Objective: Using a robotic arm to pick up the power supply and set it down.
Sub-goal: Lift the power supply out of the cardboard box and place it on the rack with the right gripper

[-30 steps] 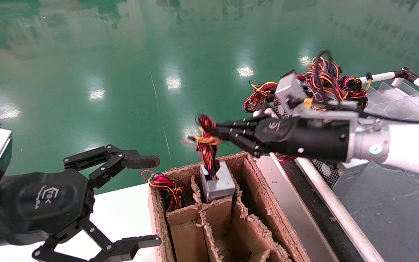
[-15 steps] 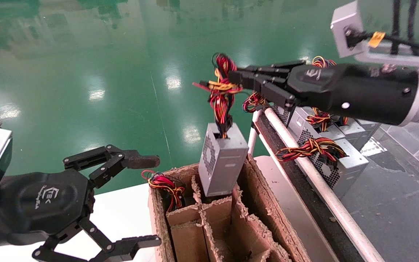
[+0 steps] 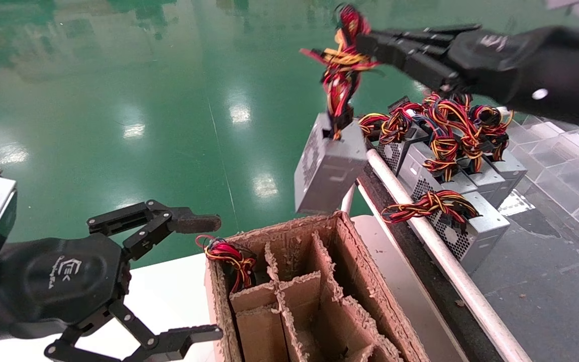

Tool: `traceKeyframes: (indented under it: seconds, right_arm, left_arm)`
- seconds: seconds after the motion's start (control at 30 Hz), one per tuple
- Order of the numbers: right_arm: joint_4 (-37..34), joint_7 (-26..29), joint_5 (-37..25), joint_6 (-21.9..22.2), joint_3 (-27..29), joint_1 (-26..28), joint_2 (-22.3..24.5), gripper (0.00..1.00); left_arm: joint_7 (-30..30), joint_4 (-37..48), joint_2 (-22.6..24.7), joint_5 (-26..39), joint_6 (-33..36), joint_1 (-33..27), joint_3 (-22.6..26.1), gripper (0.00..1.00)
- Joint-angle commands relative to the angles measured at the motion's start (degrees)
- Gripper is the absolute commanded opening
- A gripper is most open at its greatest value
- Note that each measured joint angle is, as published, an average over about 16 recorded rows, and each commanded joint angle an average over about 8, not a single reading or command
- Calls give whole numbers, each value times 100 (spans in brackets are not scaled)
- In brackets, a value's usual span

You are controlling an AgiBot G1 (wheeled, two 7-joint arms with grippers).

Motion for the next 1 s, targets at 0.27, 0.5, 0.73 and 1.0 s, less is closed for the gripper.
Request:
traceKeyframes:
  seconds: [0.27,0.5,0.73,1.0]
  right_arm:
    - [95,139,61,127,227,197,491,0]
    - [-60,164,110,79,407,390,955,0]
    - [-248,117,129,-6,558,527,1413,0]
    - [-505,67,127,-204,671,543,1970,0]
  left_arm:
    - [1,0,-1,-2,-1,-1,2,100]
    - [2,0,-2,-3,-2,-1,4,100]
    - [3,0,-2,-4,-3,-1,6,100]
    - [4,0,-3,-5,-3,-2,8,100]
